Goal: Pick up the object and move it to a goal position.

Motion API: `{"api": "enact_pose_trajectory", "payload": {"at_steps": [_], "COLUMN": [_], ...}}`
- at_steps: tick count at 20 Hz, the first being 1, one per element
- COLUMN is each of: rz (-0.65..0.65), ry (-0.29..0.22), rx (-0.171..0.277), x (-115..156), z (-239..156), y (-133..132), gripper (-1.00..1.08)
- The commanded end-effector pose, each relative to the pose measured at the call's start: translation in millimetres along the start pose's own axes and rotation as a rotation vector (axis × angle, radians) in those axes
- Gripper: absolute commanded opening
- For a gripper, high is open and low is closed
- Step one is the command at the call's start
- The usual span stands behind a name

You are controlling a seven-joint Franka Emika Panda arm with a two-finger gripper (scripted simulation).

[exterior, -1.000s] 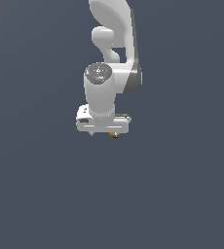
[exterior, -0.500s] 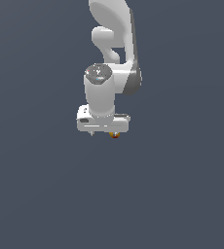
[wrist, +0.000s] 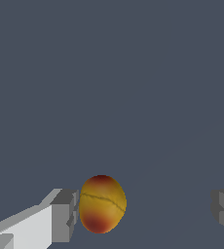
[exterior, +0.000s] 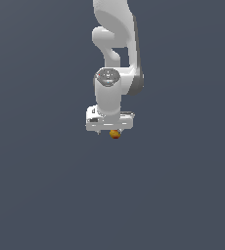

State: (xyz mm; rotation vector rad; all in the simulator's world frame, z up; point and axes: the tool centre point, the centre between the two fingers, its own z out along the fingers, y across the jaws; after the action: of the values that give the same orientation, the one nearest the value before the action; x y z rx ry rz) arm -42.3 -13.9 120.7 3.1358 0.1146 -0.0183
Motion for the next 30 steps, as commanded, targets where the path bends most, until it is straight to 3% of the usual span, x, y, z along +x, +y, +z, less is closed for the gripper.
{"api": "enact_pose_trajectory", "payload": {"at_steps": [1,12,21,30], "rz": [-0.036,-0.131,-0.136,-0.138], "ry": [0.003,0.011,0.011,0.012], "rx": [0.0,0.002,0.002,0.003], "x": [-12.8,-49.8,-52.1,-53.3], "z": [10.2,34.5,40.6,77.1], "y": [-8.7,-30.7,-31.8,-32.3], "gripper": [1.0,1.0,1.0,1.0]}}
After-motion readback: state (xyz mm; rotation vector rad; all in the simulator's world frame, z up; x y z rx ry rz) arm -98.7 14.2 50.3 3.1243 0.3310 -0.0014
